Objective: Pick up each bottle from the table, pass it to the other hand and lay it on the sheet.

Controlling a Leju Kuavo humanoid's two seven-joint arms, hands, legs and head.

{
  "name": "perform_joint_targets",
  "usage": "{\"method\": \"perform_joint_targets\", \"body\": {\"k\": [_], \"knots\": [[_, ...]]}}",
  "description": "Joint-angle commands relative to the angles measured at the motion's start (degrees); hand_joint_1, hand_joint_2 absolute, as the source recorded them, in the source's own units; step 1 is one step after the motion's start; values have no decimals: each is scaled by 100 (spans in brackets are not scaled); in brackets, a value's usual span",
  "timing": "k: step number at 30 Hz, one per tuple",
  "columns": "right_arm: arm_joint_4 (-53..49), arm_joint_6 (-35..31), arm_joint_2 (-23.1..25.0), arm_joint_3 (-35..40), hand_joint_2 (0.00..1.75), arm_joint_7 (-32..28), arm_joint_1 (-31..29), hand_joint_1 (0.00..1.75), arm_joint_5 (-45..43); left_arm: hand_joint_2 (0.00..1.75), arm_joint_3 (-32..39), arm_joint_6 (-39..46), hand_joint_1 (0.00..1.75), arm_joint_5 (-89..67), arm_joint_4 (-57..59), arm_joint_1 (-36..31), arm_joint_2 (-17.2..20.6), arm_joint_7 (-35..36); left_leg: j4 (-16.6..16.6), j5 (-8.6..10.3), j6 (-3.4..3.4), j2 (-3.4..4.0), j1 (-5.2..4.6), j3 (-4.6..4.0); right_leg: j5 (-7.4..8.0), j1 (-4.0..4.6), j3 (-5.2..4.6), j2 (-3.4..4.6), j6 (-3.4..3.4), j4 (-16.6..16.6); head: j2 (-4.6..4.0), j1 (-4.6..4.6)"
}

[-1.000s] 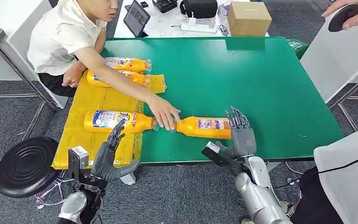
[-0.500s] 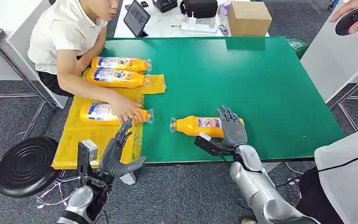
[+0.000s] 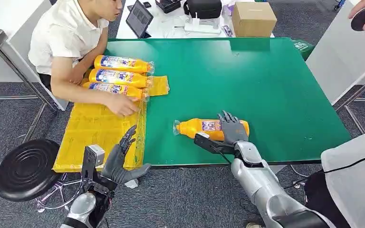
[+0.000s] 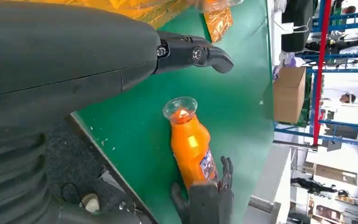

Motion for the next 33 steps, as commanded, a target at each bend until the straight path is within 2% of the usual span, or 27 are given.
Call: {"method": "perform_joint_targets", "body": {"k": [1,5,6,14,15,21,24,27,30,33], "knots": [[481,461,-91,443,175,360,-294,0,27,175,-12,-19,0,-111,62,-38,-31,79,-3,-3,-6,0,2,14,-4,3,16,-5,-8,-3,0,0],[479,641,-89,399,175,374,-321,0,-102,175,25,-22,0,-159,52,-34,-52,100,-9,-5,-9,1,3,31,-6,5,33,-6,-13,-8,0,0],[487,664,-99,364,175,295,-328,154,-190,175,31,-28,0,-168,63,-42,-57,103,-4,-3,-6,-1,2,20,-3,3,22,-5,-8,-5,0,0],[500,684,-103,367,175,282,-332,154,-200,175,32,-31,0,-171,66,-46,-57,103,-5,-4,-8,-6,4,28,-6,5,32,-11,-11,-6,0,2],[513,705,-101,361,175,253,-326,175,-226,175,33,-33,0,-174,71,-45,-57,103,-5,-3,-6,-5,1,23,-5,2,25,-9,-8,-4,0,0],[656,1096,-84,115,175,-260,-294,175,-875,175,-14,-104,0,-170,103,-91,-22,92,-4,-1,-5,-6,3,22,-3,4,25,-9,-7,-6,0,0],[722,1025,-115,85,175,-328,-268,175,-1002,175,-35,-91,0,-171,127,-110,-19,92,-7,-2,-8,-8,4,30,-5,5,33,-14,-11,-9,0,0],[657,962,-62,-43,175,-730,-167,175,-1336,175,-66,-84,0,-167,89,-90,8,91,-9,-3,-9,-3,6,40,-5,8,41,-14,-13,-12,0,0],[301,960,55,-329,175,-1533,75,175,-2095,175,-7,-23,0,-49,35,-28,-36,31,-11,-2,-11,-3,8,43,-3,10,43,-14,-13,-16,0,2],[-160,791,134,-260,175,-1842,311,175,-2453,175,124,-174,0,628,-49,126,-137,181,-11,-6,-11,17,9,52,-1,11,46,2,-12,-14,0,2]]}}
